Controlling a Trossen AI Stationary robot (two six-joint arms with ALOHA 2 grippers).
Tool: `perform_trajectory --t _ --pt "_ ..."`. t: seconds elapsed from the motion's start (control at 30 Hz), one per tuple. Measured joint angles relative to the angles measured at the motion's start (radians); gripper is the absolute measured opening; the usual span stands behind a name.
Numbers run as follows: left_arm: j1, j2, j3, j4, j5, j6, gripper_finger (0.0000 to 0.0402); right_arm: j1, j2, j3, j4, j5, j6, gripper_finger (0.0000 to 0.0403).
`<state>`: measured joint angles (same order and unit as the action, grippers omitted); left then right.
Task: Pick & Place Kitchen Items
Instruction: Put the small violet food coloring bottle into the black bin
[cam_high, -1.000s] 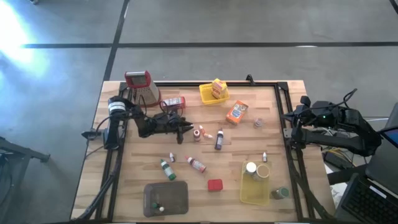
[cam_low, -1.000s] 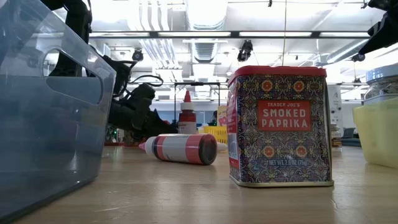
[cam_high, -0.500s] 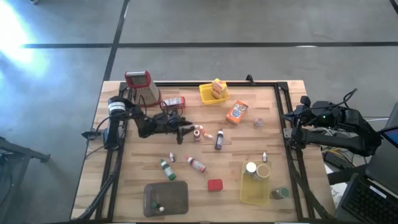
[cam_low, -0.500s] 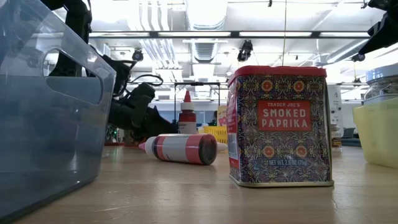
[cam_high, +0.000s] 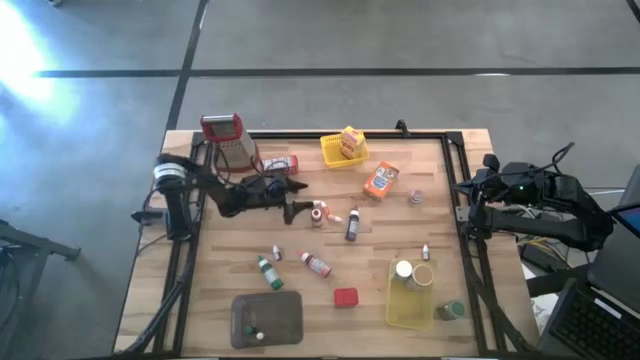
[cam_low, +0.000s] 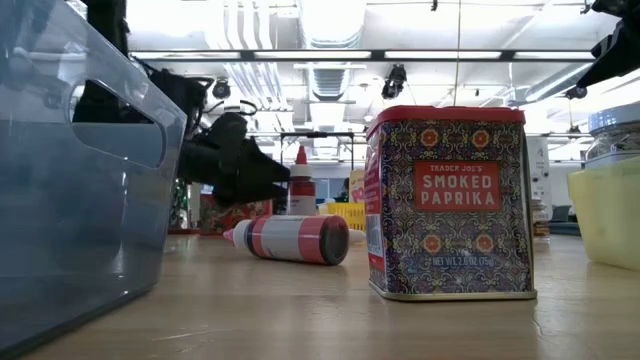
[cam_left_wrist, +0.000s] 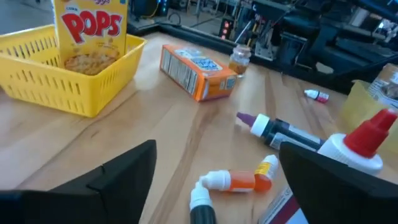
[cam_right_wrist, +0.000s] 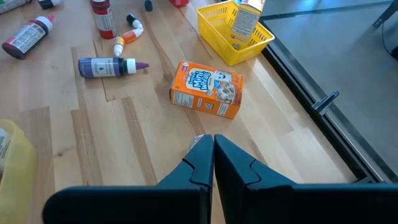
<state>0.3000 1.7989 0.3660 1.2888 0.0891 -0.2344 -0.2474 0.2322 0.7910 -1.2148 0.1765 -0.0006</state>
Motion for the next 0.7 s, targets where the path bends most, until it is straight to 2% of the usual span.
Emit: perform_trajectory --t 0.17,0.3,0.43,0.53,0.7 --pt "0.005 -0.168 0.021 -0.323 -0.003 0.035 0.0352 0.0 0.0 0.0 0.0 0.0 0.0 0.0008" --pt "0.006 -0.319 0.073 -0.706 -0.029 0.111 0.0351 0.0 0.0 0.0 0.0 0.0 0.0 0.0008" --pt "0.006 -0.443 0.168 -1.116 -0.099 0.209 0.0351 0.0 0.0 0.0 0.0 0.0 0.0 0.0008" --pt "0.006 -0.495 0.256 -1.357 -0.129 0.285 0.0351 0.0 0.0 0.0 0.0 0.0 0.0 0.0008" --pt "0.006 -0.507 0.375 -1.574 -0.144 0.37 0.0351 0.0 0.0 0.0 0.0 0.0 0.0 0.0008"
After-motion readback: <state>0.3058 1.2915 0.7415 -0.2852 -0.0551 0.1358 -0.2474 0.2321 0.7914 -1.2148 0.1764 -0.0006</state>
